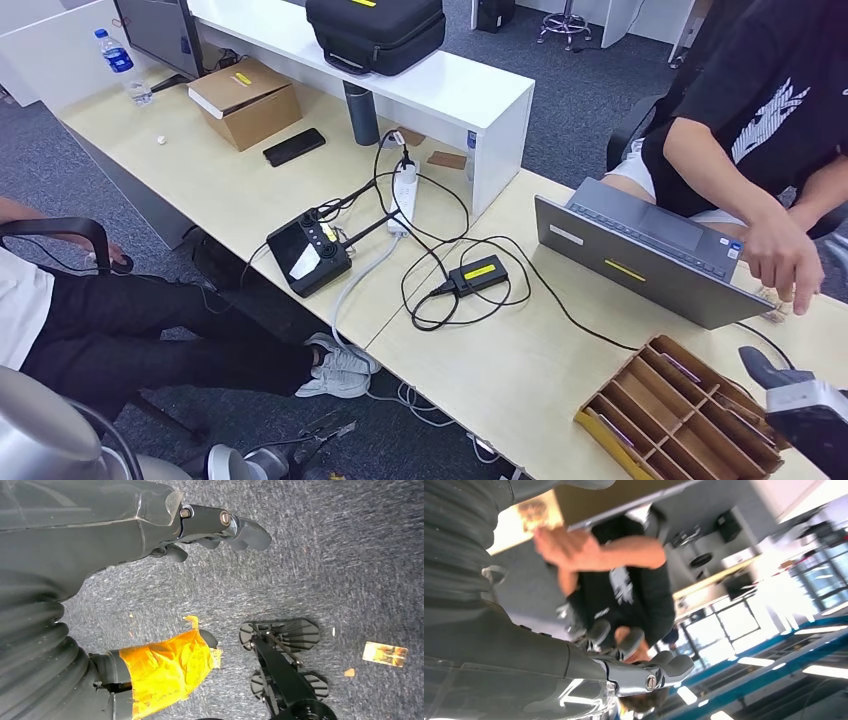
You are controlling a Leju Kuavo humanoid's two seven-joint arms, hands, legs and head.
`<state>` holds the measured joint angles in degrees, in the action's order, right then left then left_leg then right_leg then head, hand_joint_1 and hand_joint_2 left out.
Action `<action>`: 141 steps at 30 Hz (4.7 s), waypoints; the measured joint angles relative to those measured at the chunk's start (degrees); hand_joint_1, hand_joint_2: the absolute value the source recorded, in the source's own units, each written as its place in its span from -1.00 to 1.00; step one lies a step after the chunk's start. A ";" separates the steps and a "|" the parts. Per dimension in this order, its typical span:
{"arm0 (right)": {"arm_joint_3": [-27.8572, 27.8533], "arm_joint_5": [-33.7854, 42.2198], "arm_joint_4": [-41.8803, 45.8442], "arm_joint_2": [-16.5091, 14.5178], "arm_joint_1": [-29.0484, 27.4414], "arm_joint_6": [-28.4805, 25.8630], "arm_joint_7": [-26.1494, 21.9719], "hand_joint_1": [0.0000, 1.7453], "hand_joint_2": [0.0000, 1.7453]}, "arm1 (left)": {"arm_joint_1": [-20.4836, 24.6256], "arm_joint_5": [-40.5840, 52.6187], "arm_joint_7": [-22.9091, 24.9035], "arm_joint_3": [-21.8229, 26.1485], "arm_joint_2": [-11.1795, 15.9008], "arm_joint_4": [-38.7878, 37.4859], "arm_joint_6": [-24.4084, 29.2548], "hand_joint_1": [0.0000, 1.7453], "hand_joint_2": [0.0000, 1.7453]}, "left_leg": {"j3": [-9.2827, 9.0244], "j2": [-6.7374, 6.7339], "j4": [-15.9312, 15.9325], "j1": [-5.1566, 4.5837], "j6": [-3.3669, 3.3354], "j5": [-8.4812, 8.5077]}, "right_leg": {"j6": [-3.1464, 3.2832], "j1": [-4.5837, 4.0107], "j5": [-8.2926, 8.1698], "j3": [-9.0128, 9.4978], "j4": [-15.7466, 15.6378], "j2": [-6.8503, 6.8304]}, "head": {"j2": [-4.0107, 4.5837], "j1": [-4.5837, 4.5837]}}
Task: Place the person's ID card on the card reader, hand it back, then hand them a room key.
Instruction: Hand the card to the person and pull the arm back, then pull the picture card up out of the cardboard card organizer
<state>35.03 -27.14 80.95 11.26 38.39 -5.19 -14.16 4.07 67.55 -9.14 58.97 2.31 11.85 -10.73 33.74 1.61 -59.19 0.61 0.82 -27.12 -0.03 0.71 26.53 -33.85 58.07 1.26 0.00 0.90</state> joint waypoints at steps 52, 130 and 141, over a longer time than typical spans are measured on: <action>11.16 -31.46 11.30 9.92 -3.67 -6.53 16.33 -1.00 1.00 | -1.95 -1.72 -0.21 2.62 0.03 0.00 2.93 -1.00 1.00 | 0.05 -0.02 0.00 0.00 0.00 0.00 | -0.01 0.00 -0.01 -0.02 -0.02 -0.01 | 0.00 0.00; 2.36 -29.54 -16.97 -3.06 -7.93 -5.95 19.15 -1.00 1.00 | -0.69 4.82 2.51 3.30 -1.61 0.31 2.58 -1.00 1.00 | 0.06 -0.03 0.00 0.00 0.01 -0.01 | -0.01 0.00 0.00 -0.05 -0.02 -0.01 | 0.00 0.00; 0.00 -29.30 -15.08 -2.88 -9.70 -7.45 18.29 0.99 1.00 | -1.01 4.71 2.51 3.30 -1.58 0.31 2.60 -1.00 1.00 | 0.06 -0.04 0.00 0.00 0.01 -0.01 | -0.01 0.00 0.00 -0.05 -0.02 0.00 | 0.00 0.00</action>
<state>35.03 -56.43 65.88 8.38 28.69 -12.64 4.13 3.06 72.26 -6.63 62.27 0.72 12.15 -8.13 33.80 1.58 -59.19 0.60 0.83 -27.13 -0.04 0.71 26.53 -33.90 58.05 1.26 0.00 0.90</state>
